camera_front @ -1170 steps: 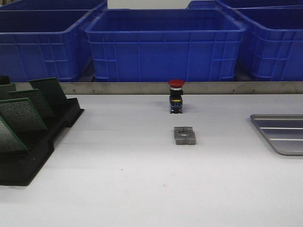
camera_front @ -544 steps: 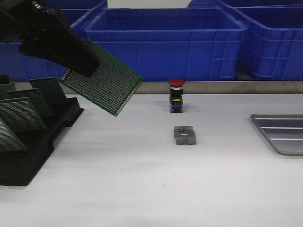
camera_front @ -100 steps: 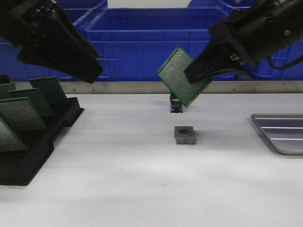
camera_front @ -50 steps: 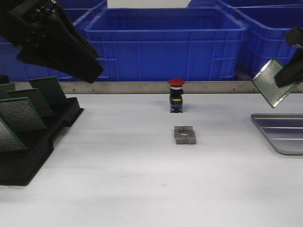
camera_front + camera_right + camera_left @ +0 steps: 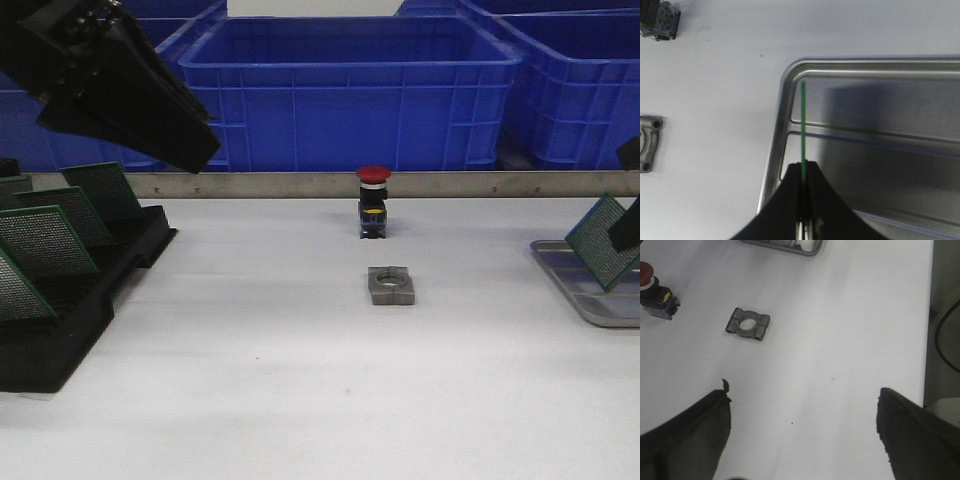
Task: Place circuit board on tray
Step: 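Lower the board flat into the tray and open right gripper, then raise right gripper and move left gripper back to the rack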
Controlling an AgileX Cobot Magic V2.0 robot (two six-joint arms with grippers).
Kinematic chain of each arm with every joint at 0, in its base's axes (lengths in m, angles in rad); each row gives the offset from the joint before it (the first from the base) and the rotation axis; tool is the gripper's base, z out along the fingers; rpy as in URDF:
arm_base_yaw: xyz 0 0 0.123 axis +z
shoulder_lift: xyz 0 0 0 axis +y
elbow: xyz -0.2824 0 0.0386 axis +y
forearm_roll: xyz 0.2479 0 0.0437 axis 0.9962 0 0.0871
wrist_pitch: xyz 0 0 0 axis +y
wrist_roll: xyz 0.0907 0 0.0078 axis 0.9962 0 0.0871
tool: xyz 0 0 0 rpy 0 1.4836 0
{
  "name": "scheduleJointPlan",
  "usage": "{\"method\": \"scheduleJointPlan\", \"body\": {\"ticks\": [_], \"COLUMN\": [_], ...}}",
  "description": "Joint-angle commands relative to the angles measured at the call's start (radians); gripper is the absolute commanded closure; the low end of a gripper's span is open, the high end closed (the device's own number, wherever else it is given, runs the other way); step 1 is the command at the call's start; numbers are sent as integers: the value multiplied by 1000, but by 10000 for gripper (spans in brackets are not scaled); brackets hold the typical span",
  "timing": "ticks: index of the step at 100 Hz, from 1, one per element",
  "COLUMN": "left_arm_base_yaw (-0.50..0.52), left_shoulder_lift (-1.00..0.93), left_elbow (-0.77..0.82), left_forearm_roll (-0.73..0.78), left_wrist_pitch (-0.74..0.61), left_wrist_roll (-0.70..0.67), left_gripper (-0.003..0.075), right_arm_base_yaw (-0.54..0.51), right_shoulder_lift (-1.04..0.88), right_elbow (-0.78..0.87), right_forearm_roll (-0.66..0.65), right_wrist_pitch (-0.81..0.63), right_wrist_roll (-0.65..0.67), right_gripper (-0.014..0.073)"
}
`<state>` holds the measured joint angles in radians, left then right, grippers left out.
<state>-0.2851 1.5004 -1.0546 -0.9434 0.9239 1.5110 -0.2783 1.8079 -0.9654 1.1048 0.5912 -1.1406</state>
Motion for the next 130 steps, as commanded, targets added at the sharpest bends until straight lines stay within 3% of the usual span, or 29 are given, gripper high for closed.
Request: {"method": "scheduleJointPlan", "body": {"ticks": [1,11,23,33,74,102,118,130], "left_arm_base_yaw": [-6,-6,-6,-6,-6,48,134,184], "left_shoulder_lift": [-30,-30,-30,-30,-30,-48,-64,-66], "left_elbow": [-28,-28,-28,-28,-28,-49,-92,-118], "left_forearm_roll": [-75,-75,-75,-75,-75,-43,78,258], "left_wrist_pitch": [-3,-3,-3,-3,0,4,-3,-12], "left_wrist_roll": [-8,-8,-8,-8,-8,-18,-18,-22], "left_gripper": [157,157,157,157,157,158,158,160], "right_arm_base_yaw": [-5,-5,-5,-5,-5,-4,-4,-2], "right_shoulder_lift": [-39,-39,-39,-39,-135,-305,-374,-409], "right_elbow": [-26,-27,-27,-27,-27,-27,-27,-27], "right_forearm_roll": [30,31,31,31,30,30,30,30], "right_wrist_pitch": [12,11,5,-7,-16,60,61,68], "right_wrist_roll": [-1,-1,-1,-1,-1,-1,-1,-1], "right_gripper": [536,379,130,24,26,85,85,85]}}
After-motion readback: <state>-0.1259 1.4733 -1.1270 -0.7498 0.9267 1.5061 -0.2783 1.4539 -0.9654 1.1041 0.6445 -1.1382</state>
